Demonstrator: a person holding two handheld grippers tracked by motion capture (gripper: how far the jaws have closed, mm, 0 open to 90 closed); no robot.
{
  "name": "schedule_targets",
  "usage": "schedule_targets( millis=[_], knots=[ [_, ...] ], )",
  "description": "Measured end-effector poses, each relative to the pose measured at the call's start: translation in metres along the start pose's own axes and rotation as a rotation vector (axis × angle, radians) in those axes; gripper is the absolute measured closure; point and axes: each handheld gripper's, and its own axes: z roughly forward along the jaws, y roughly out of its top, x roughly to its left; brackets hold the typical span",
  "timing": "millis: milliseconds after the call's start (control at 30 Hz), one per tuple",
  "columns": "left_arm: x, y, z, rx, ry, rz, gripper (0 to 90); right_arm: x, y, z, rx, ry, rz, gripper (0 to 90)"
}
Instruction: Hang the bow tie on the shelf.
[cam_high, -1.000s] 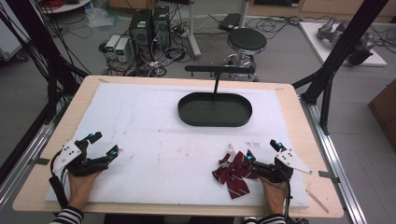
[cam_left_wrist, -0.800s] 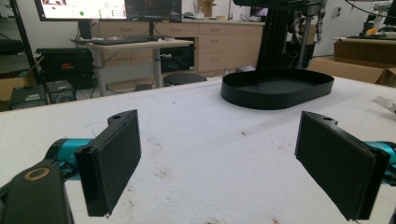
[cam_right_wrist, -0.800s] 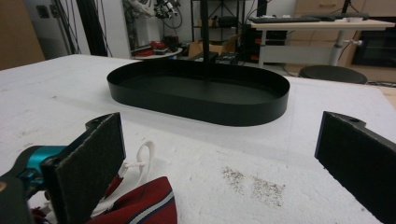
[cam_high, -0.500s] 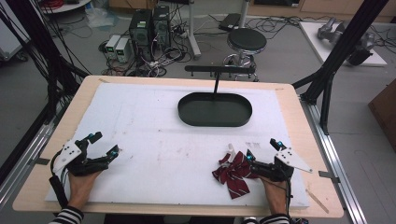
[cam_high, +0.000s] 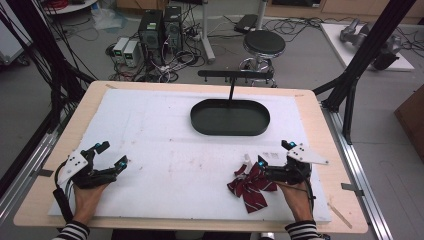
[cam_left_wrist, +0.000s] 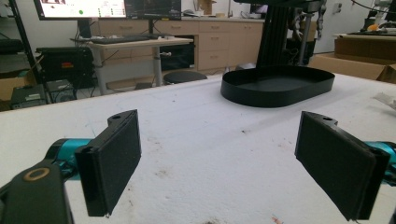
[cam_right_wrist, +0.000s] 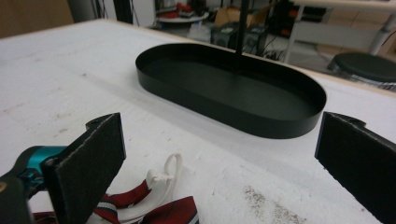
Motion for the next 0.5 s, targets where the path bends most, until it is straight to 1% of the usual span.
schedule_targets(
  millis=[33,67,100,167,200,233,267,300,333,367,400,433,467,500],
  knots=[
    [0.0,0.0,0.0,0.0,0.0,0.0,14.7,0.0,0.002,0.002,0.018,0.008,-0.003,0.6],
    [0.0,0.0,0.0,0.0,0.0,0.0,14.7,-0.001,0.007,0.005,0.055,0.022,-0.003,0.6],
    [0.0,0.0,0.0,0.0,0.0,0.0,14.7,-0.001,0.007,0.005,0.055,0.022,-0.003,0.6],
    [0.0,0.0,0.0,0.0,0.001,0.0,14.7,-0.001,0.012,0.009,0.094,0.043,-0.008,0.6],
    [0.0,0.0,0.0,0.001,0.0,0.0,14.7,-0.001,0.017,0.013,0.138,0.063,-0.005,0.6],
    [0.0,0.0,0.0,0.002,0.001,0.001,14.7,-0.001,0.017,0.013,0.138,0.063,-0.005,0.6],
    [0.0,0.0,0.0,0.001,0.0,0.002,14.7,0.001,0.021,0.017,0.185,0.089,-0.012,0.6],
    [-0.001,0.0,0.0,0.0,0.002,0.003,14.7,0.001,0.023,0.019,0.198,0.095,-0.025,0.6],
    [-0.001,0.0,0.0,0.0,0.002,0.002,14.7,0.001,0.023,0.019,0.198,0.095,-0.025,0.6],
    [0.0,0.0,0.0,0.001,0.001,0.002,14.7,0.002,0.027,0.021,0.217,0.109,-0.047,0.6],
    [0.0,0.0,0.0,0.001,0.001,0.002,14.7,0.001,0.029,0.023,0.224,0.119,-0.051,0.7],
    [0.0,0.0,0.0,0.0,0.001,0.002,14.7,0.001,0.029,0.023,0.224,0.119,-0.051,0.7],
    [0.0,0.0,0.0,0.0,0.001,0.002,14.7,0.001,0.03,0.024,0.238,0.128,-0.052,0.7],
    [-0.001,0.0,0.0,0.002,0.0,0.002,14.7,0.001,0.033,0.029,0.268,0.141,-0.065,0.7]
  ],
)
